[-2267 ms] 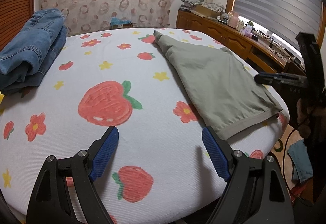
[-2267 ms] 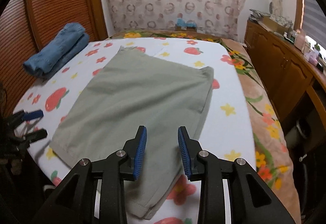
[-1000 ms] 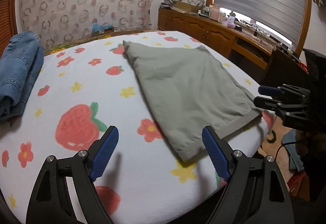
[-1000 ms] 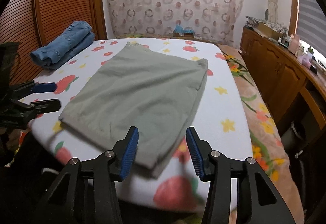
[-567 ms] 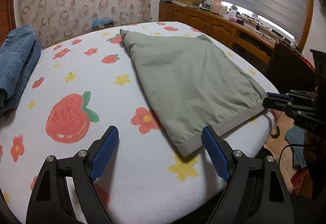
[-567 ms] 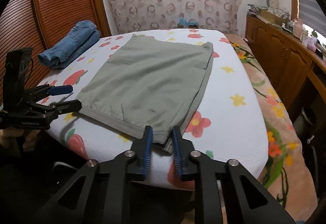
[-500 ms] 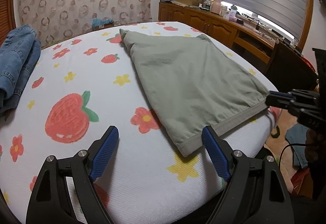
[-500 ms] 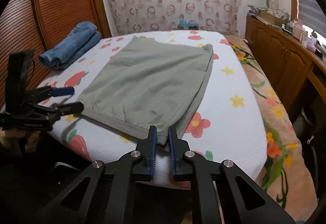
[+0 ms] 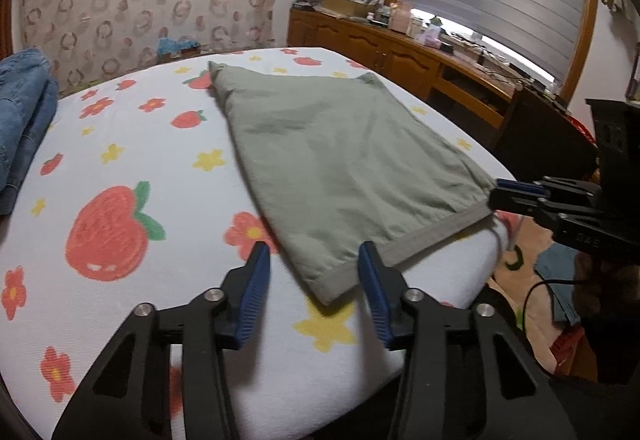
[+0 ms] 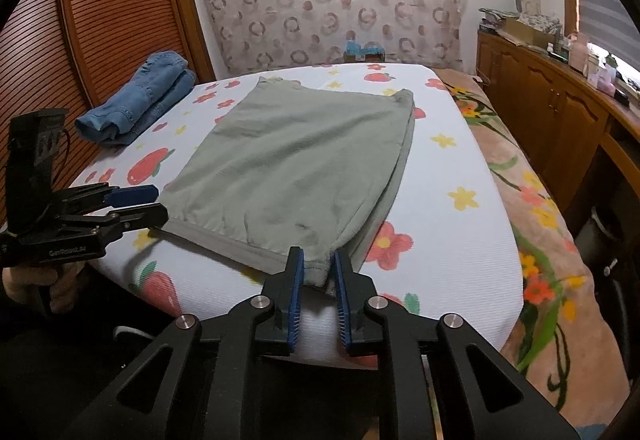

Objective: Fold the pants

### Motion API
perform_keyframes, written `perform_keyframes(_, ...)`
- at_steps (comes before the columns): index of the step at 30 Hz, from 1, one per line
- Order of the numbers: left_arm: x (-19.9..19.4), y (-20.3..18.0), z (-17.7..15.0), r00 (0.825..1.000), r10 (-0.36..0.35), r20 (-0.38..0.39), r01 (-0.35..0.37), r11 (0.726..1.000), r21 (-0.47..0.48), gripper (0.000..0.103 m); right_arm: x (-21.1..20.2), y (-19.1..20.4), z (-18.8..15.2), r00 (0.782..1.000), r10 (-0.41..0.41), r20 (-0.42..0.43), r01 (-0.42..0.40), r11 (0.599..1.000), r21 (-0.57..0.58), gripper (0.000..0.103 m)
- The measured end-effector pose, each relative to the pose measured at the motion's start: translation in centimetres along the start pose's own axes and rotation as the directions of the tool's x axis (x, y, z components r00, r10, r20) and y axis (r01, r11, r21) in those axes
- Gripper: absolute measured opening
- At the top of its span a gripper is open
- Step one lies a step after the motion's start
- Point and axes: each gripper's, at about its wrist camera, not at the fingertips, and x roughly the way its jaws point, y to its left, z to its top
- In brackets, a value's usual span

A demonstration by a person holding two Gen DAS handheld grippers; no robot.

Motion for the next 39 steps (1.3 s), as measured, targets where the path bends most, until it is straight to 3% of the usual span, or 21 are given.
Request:
perform_keyframes(12, 0.3, -0.5, -0.1, 1.000, 0.024, -0.005, -0.024, 1.000, -0.002, 0.047, 0.5, 0.2, -0.1, 1.000, 0.007, -0.008, -0.007, 1.000, 0.005, 0.029)
perform_keyframes(15, 0.3, -0.7, -0.1, 1.000, -0.020, -0.001, 0.020, 1.000, -0.001, 0.026, 0.5, 0.1, -0.2, 1.000, 0.007, -0.009, -0.007, 1.000, 0.006, 0.030)
perform_keyframes(17, 0.0, -1.2, 0.1, 1.000, 0.006, 0.010, -0.007, 1.000, 0.022, 0.016, 0.6, 0.0, -0.2, 1.000, 0.006, -0.012, -0.005, 1.000, 0.008, 0.030)
perform_keyframes(30, 0.0, -0.6, 0.2, 1.000, -0.006, 0.007, 0.006, 1.000, -0.003, 0.015, 1.2, -0.2, -0.1, 1.000, -0.014, -0.027, 0.015, 0.999, 0.039, 0.032)
perform_keyframes(34, 0.0, -0.6, 0.2, 1.000, -0.007, 0.007, 0.007, 1.000, -0.004, 0.015, 1.2, -0.1, 0.0, 0.999, -0.042, -0.025, 0.042, 0.998, 0.036, 0.041)
perform_keyframes(39, 0.1, -0.6, 0.1, 1.000, -0.007, 0.006, 0.007, 1.000, -0.004, 0.015, 1.4, -0.2, 0.1, 0.998, -0.050, -0.025, 0.051, 0.998, 0.039, 0.042)
